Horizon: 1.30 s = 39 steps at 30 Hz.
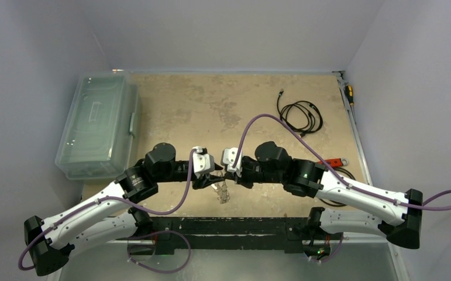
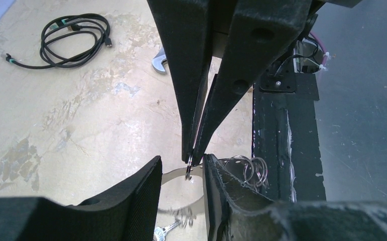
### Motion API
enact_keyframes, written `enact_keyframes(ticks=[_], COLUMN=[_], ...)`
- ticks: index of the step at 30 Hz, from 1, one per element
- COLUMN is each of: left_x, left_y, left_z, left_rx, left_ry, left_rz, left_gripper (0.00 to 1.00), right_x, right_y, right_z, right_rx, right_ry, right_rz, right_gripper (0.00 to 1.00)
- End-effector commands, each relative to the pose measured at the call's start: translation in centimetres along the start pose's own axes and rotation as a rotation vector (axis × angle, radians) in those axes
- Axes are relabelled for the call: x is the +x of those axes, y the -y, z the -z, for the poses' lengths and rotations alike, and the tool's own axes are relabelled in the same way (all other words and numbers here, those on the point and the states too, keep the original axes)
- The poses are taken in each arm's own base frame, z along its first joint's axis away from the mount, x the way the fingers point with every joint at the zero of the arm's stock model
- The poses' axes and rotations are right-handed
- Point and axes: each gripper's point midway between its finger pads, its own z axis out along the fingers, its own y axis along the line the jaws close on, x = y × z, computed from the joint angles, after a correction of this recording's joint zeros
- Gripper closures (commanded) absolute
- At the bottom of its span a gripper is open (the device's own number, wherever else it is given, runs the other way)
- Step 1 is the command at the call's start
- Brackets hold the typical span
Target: Put the keys on the keyring
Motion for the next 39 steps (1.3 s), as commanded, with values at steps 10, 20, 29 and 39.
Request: enact_keyframes(ticks=[10,20,29,39], left_x=[-0.4,0.0,-0.1,-0.4], left_y=[-0.4,-0.5,0.0,0.4], left_z=[-0.1,-0.3,-0.4,-0.2], left_rx=[-0.025,-0.03,-0.004,0.006], left_ry=[0.012,0.001,0.011,0.021], left_rz=[-0.046,-0.043,-0.043,-0.038], left_gripper=[0.76,0.83,0.8,1.0], right_x=[-3.4,-3.5,-3.4,-3.8], right_y=[0.2,-0.1,-0.6,-1.0], right_z=[1.8,2.1,1.6,1.2], right_rx=[0.033,0.03,0.013,-0.012], right_ry=[0.093,0.108,0.105,0.123], right_rz=[0.014,0.011,0.016,0.028], right_gripper=[1.0,1.0,1.0,1.0])
